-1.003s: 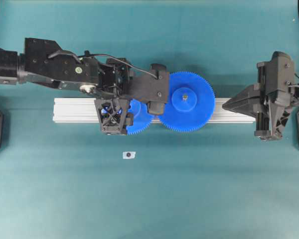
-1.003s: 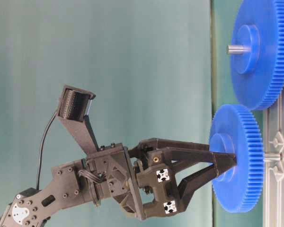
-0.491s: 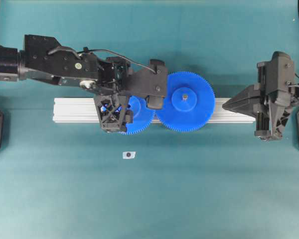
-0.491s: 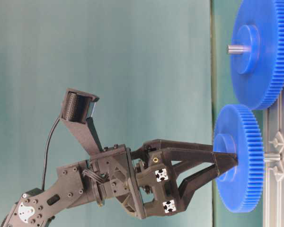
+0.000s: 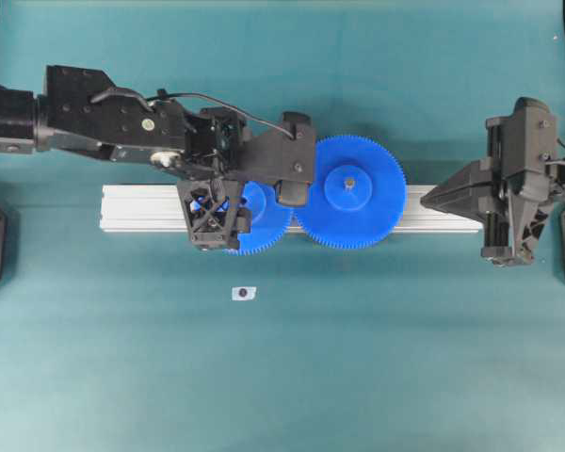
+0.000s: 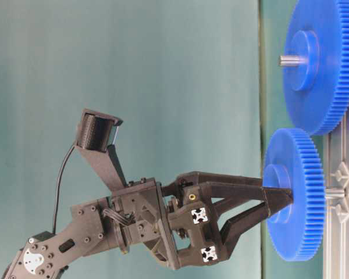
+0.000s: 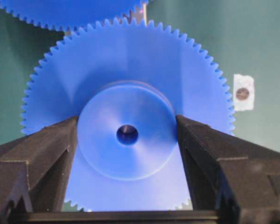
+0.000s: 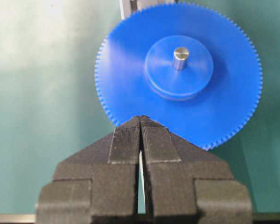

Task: Insert the small gear onto the shaft.
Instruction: 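Lower the held gear down onto the shaft with the left gripper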

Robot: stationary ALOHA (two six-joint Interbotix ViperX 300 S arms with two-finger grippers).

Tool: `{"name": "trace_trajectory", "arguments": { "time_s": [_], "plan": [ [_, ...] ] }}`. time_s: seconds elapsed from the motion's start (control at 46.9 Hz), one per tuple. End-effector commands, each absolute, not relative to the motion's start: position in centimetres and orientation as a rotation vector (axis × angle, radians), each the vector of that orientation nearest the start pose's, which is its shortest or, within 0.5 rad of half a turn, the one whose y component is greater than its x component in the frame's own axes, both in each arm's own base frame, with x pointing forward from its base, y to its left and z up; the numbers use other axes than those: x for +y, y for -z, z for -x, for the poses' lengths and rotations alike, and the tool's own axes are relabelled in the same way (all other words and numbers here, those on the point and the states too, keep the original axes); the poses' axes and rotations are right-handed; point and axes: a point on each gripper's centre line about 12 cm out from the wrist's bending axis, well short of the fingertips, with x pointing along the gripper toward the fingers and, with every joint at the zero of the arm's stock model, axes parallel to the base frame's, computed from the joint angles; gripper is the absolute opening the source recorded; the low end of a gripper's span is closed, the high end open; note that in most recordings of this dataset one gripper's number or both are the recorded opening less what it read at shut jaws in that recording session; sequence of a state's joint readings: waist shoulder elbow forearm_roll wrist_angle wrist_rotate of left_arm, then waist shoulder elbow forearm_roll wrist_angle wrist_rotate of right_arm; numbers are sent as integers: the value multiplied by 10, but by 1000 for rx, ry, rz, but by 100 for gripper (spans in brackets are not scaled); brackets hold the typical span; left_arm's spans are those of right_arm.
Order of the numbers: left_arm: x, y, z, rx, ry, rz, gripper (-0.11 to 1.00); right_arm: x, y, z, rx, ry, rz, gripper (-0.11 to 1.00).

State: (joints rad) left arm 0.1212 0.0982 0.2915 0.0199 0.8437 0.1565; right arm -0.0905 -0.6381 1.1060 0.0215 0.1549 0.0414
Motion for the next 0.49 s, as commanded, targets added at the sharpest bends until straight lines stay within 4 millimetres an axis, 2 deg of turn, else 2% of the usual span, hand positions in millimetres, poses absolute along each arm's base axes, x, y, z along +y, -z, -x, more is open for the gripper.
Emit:
{"name": "trace_trajectory", "arguments": {
  "time_s": [0.0,0.469],
  "plan": [
    [66,-199,-398,1248,-45,-69,69,-21,-204,-234,599,103,-91,2],
    [65,-196,-396,1278,-41,-65,69,-20,-204,-234,602,103,-93,2]
  ]
}}
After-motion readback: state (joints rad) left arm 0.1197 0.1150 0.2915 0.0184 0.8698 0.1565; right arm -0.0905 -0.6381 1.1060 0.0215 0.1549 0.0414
